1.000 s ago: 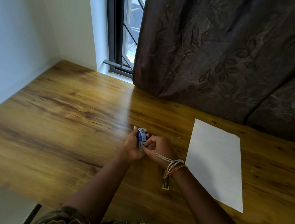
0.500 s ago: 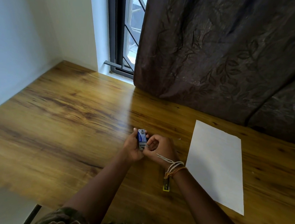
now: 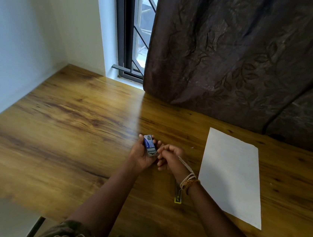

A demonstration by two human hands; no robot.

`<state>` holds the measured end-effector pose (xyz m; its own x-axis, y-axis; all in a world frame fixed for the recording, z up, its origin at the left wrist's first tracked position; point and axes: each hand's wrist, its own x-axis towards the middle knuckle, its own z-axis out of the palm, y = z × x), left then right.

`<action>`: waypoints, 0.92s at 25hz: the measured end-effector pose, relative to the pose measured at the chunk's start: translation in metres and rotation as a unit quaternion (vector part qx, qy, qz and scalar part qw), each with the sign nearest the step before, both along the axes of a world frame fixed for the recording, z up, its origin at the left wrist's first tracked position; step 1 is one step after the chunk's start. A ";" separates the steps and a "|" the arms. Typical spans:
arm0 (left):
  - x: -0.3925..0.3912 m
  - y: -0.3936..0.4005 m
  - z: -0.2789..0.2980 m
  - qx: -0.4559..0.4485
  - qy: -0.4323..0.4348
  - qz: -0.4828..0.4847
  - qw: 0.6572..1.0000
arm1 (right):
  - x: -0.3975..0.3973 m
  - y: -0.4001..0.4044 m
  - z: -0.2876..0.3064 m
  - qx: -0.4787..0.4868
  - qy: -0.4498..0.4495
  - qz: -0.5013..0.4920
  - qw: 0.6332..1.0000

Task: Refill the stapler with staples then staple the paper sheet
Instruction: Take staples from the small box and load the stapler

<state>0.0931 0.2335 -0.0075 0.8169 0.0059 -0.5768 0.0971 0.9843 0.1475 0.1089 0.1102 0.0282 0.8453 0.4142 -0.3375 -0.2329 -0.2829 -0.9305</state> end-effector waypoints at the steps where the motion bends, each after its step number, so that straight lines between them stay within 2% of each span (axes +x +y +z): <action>1: 0.001 0.001 0.001 -0.003 0.004 0.013 1.000 | 0.001 0.001 0.002 0.018 0.054 -0.005 0.998; 3: 0.002 0.001 0.003 -0.001 0.009 0.034 0.999 | 0.000 0.006 0.004 -0.002 0.094 0.006 0.996; 4: 0.002 0.001 0.003 0.001 0.011 0.038 0.999 | -0.001 0.008 0.003 -0.039 0.071 0.023 0.996; 7: 0.001 0.001 0.005 0.014 0.015 0.034 0.999 | -0.003 0.013 -0.007 -0.137 -0.073 0.033 0.987; 11: 0.000 -0.001 0.005 0.011 0.010 0.011 1.000 | 0.001 0.019 -0.015 -0.142 -0.137 -0.001 0.980; 17: -0.002 -0.001 0.007 0.026 0.011 -0.001 1.000 | 0.002 0.020 -0.018 -0.137 -0.195 0.022 0.971; 19: -0.002 0.002 0.006 0.078 0.014 -0.008 0.997 | 0.003 0.019 -0.019 -0.139 -0.206 0.016 0.968; 21: 0.003 0.005 0.004 0.170 0.031 -0.027 0.985 | 0.002 0.017 -0.018 -0.140 -0.214 0.013 0.967; 23: 0.010 0.009 0.000 0.308 0.102 -0.038 0.945 | 0.003 0.015 -0.017 -0.144 -0.217 0.013 0.965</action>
<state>0.1034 0.2421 -0.0073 0.7014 0.3370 -0.6281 0.2527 0.7064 0.6612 0.1120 0.1253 0.0116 0.9234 0.3792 -0.0594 0.1713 -0.5457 -0.8203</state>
